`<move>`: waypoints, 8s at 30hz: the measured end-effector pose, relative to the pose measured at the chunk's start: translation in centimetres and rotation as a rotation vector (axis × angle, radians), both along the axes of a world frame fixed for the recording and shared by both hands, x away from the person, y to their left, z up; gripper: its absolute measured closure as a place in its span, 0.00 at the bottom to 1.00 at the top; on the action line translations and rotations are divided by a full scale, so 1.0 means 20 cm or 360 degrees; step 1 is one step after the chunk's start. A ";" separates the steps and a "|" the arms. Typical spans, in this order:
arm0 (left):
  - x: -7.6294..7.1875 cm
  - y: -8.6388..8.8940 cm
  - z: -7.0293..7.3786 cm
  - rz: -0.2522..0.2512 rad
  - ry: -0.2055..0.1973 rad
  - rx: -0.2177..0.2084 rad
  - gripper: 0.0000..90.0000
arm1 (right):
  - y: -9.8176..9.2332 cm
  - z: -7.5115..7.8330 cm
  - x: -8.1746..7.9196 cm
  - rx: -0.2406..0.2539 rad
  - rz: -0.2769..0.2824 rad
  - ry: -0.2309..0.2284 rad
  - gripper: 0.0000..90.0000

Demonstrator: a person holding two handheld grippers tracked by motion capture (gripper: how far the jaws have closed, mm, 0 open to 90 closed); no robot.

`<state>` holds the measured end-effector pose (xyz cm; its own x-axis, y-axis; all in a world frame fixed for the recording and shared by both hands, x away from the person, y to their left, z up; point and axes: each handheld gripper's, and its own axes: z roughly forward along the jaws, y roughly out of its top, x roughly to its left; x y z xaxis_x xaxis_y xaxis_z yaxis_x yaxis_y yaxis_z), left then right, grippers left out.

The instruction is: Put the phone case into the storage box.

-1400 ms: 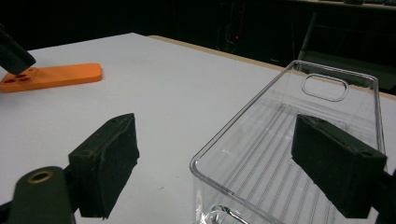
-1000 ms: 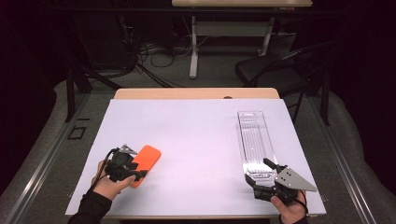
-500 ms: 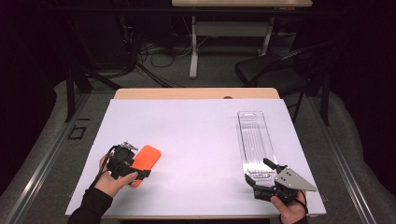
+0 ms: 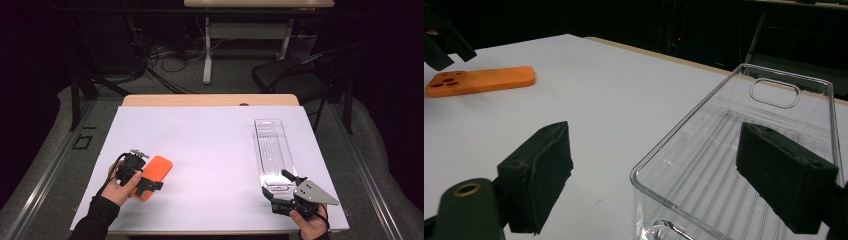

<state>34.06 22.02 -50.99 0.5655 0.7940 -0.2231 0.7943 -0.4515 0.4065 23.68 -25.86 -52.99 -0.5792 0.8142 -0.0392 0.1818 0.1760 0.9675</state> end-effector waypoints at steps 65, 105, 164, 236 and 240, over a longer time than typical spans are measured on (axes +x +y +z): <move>0.20 -0.08 -0.15 0.0020 0.0176 0.0387 0.00 | 0.00 0.00 0.00 -0.0005 0.0016 0.0008 0.16; 0.23 -0.11 -0.12 0.0080 0.0217 0.0514 0.18 | 0.00 -0.01 0.00 -0.0006 0.0020 0.0009 0.16; 0.19 -0.50 0.22 -0.0442 0.0104 0.0444 0.18 | 0.14 0.00 -0.01 -0.0106 0.0114 -0.0008 0.16; 0.24 -0.67 0.27 -0.0614 0.0200 0.0372 0.18 | 0.63 0.12 0.36 -0.0649 0.0425 -0.0051 0.23; 0.26 -0.68 0.27 -0.0626 0.0232 0.0358 0.18 | 0.63 0.12 0.36 -0.0731 0.0433 -0.0119 0.25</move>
